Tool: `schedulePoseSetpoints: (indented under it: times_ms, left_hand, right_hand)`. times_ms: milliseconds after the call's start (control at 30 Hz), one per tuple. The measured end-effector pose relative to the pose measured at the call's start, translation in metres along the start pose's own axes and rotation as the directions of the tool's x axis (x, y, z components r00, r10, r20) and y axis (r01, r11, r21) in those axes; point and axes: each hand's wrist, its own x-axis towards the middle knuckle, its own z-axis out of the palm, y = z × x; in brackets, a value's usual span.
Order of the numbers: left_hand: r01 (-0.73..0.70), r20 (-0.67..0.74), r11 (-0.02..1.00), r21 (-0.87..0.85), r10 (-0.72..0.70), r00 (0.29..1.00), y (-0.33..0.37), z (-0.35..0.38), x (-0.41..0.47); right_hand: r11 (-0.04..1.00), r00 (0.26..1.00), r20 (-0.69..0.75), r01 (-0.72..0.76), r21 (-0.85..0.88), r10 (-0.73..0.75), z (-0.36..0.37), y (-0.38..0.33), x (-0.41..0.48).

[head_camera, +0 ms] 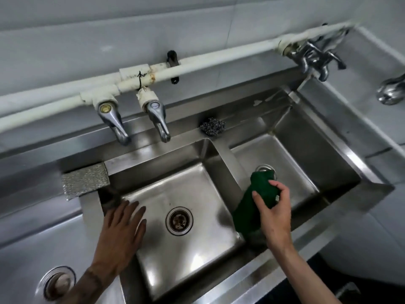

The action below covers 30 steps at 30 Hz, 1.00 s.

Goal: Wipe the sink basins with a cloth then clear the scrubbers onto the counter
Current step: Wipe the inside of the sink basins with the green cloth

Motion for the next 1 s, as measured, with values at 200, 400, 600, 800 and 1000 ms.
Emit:
schedulePoseSetpoints:
  times_ms: [200,400,600,800,1000]
  left_hand:
    - [0.118,0.023,0.992,-0.034,-0.117,0.993,0.121,0.027,0.060]
    - [0.222,-0.023,0.969,-0.104,-0.226,0.974,0.246,0.040,0.158]
    - [0.325,0.018,0.938,-0.119,-0.325,0.946,0.301,0.049,0.210]
    - [0.403,-0.019,0.910,-0.100,-0.407,0.913,0.311,0.077,0.235]
    - [0.459,-0.082,0.886,-0.064,-0.463,0.882,0.313,0.106,0.253]
  right_hand:
    - [0.997,0.987,0.154,0.052,-0.058,-0.043,-0.060,-0.025,0.106]
    - [0.968,0.935,0.347,0.149,-0.201,-0.072,-0.077,-0.027,0.211]
    - [0.930,0.875,0.474,0.249,-0.271,-0.096,-0.073,-0.013,0.263]
    - [0.902,0.788,0.606,0.336,-0.272,-0.111,-0.048,0.023,0.287]
    - [0.835,0.678,0.723,0.468,-0.287,-0.131,-0.001,0.071,0.317]
